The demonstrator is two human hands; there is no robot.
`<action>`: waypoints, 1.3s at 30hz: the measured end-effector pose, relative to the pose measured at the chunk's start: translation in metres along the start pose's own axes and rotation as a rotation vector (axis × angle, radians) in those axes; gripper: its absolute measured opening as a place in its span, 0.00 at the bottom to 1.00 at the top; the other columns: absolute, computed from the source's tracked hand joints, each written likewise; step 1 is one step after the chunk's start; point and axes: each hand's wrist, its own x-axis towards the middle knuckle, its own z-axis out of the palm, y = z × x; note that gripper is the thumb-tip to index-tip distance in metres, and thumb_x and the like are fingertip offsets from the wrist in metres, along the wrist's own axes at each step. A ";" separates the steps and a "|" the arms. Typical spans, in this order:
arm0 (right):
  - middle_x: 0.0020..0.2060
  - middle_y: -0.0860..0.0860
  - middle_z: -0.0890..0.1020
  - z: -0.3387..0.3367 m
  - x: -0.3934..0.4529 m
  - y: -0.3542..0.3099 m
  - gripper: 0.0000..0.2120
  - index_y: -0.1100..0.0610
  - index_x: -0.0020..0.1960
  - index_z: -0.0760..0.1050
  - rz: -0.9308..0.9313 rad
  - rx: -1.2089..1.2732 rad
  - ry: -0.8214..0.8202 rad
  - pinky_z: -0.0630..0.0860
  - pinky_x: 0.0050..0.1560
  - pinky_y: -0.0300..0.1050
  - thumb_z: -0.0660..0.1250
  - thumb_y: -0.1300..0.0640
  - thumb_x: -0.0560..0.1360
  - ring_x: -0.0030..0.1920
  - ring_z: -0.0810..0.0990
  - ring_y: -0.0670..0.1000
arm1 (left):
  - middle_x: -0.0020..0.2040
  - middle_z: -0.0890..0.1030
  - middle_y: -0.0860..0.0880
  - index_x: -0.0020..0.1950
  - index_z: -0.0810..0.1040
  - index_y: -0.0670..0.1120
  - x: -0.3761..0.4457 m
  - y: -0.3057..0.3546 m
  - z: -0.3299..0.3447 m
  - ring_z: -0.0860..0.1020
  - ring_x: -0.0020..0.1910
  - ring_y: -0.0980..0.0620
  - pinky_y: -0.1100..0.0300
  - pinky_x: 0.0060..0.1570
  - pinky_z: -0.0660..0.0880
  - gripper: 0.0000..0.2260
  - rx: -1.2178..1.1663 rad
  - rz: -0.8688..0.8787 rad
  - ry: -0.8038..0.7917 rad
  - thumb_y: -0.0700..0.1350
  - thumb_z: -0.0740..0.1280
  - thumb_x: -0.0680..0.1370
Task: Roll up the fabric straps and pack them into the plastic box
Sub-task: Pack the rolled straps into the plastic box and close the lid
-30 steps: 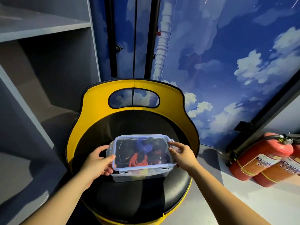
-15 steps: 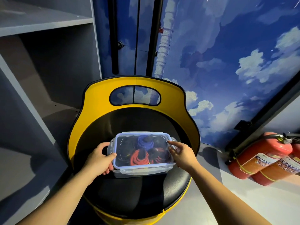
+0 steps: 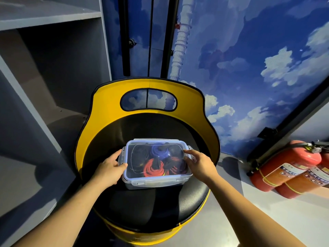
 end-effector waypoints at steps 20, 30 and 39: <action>0.54 0.54 0.77 0.015 0.001 -0.030 0.09 0.59 0.53 0.75 -0.107 0.019 0.165 0.69 0.51 0.43 0.66 0.54 0.80 0.52 0.78 0.56 | 0.68 0.69 0.52 0.70 0.73 0.56 0.018 0.014 0.022 0.75 0.50 0.52 0.58 0.48 0.70 0.15 0.172 0.277 0.239 0.48 0.62 0.83; 0.65 0.59 0.71 0.030 0.008 -0.031 0.18 0.60 0.70 0.73 -0.209 -0.076 0.161 0.75 0.60 0.48 0.61 0.55 0.82 0.57 0.77 0.62 | 0.71 0.75 0.51 0.72 0.75 0.52 0.029 0.008 0.023 0.73 0.69 0.49 0.55 0.66 0.70 0.17 0.128 0.253 0.275 0.46 0.58 0.85; 0.80 0.54 0.59 0.030 0.002 -0.030 0.23 0.63 0.77 0.65 -0.267 -0.055 0.079 0.54 0.77 0.37 0.55 0.55 0.84 0.79 0.59 0.50 | 0.75 0.71 0.53 0.72 0.75 0.49 0.022 -0.002 0.031 0.70 0.72 0.51 0.60 0.67 0.65 0.17 0.064 0.273 0.308 0.41 0.57 0.85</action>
